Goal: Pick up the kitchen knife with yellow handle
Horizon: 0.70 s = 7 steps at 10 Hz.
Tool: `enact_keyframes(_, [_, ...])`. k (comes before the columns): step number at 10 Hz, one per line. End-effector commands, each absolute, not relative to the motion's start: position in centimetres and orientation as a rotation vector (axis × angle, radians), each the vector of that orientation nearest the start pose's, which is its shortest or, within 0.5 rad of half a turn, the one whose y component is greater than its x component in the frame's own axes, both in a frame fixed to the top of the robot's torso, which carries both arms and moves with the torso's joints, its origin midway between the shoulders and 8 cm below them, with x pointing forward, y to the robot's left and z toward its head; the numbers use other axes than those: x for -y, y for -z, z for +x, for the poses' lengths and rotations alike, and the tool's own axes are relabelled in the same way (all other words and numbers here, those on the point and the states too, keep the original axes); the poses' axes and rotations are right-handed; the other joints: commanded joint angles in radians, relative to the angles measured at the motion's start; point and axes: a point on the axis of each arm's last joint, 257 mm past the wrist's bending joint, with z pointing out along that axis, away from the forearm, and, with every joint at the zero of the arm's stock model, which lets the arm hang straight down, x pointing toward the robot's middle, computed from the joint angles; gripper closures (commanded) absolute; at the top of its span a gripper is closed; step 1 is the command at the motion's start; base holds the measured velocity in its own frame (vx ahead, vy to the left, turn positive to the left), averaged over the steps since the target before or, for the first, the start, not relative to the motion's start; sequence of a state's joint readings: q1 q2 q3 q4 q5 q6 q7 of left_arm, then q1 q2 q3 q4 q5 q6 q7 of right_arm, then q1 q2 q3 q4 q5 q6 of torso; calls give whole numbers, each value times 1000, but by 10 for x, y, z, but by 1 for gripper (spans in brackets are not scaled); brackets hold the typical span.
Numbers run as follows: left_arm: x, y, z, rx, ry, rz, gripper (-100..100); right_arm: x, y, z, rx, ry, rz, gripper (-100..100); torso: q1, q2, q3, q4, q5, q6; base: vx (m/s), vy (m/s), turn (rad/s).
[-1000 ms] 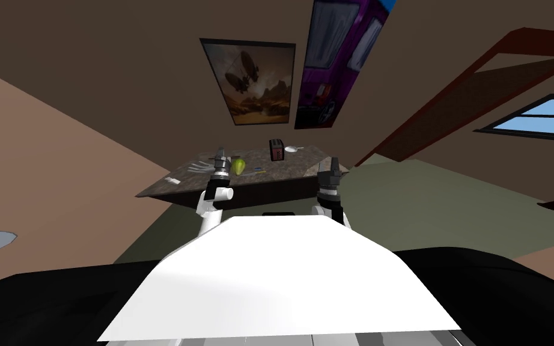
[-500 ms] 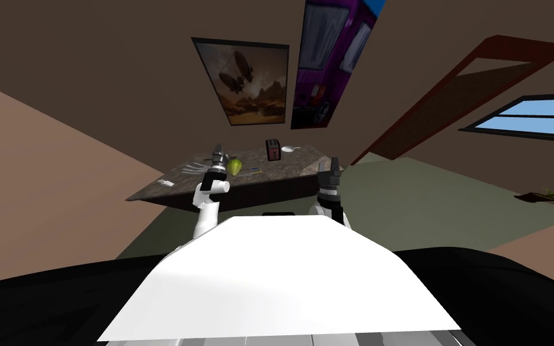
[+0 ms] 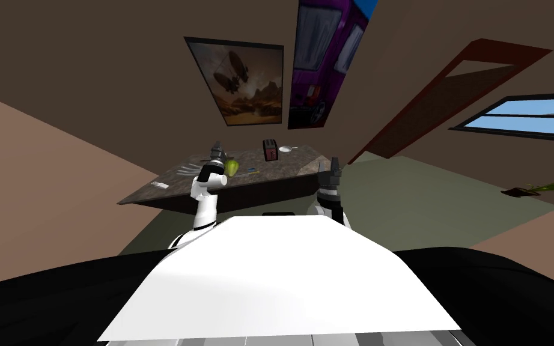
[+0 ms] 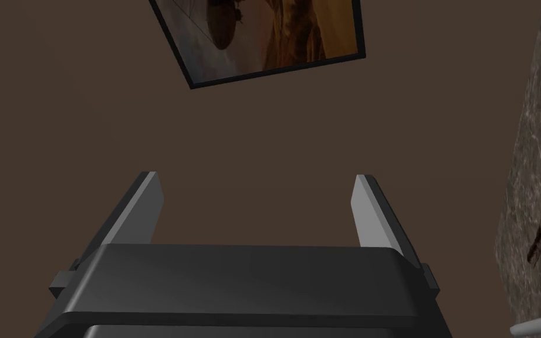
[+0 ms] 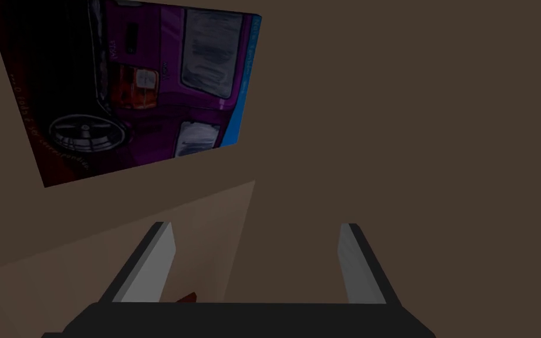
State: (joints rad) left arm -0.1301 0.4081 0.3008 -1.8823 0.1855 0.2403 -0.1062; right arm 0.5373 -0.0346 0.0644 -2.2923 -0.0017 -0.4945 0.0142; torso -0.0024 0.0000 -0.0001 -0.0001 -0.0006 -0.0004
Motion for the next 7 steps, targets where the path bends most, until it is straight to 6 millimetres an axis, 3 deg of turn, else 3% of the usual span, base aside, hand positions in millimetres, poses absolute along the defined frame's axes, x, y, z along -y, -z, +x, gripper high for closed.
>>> enact_keyframes(1, [-419, -10, 544, -1023, 928, -900, -100, 259, -16, 343, -664, -1338, 661, 0, 0, 0, 0, 0, 0, 0, 0, -14, -1])
enact_keyframes(4, [-446, -11, 566, -1046, 885, -974, -100, 259, -16, 343, -664, -1338, 661, 0, 0, 0, 0, 0, 0, 0, 3, -41, -43])
enact_keyframes(6, [-447, -4, 569, -1069, 873, -1005, -100, 259, -16, 343, -664, -1338, 661, 0, 0, 0, 0, 0, 0, 0, 6, -28, -8])
enact_keyframes(7, [-458, -7, 580, -1076, 859, -1041, -100, 259, -16, 343, -664, -1338, 661, 0, 1, 0, 0, 0, 0, 0, 4, -32, -46])
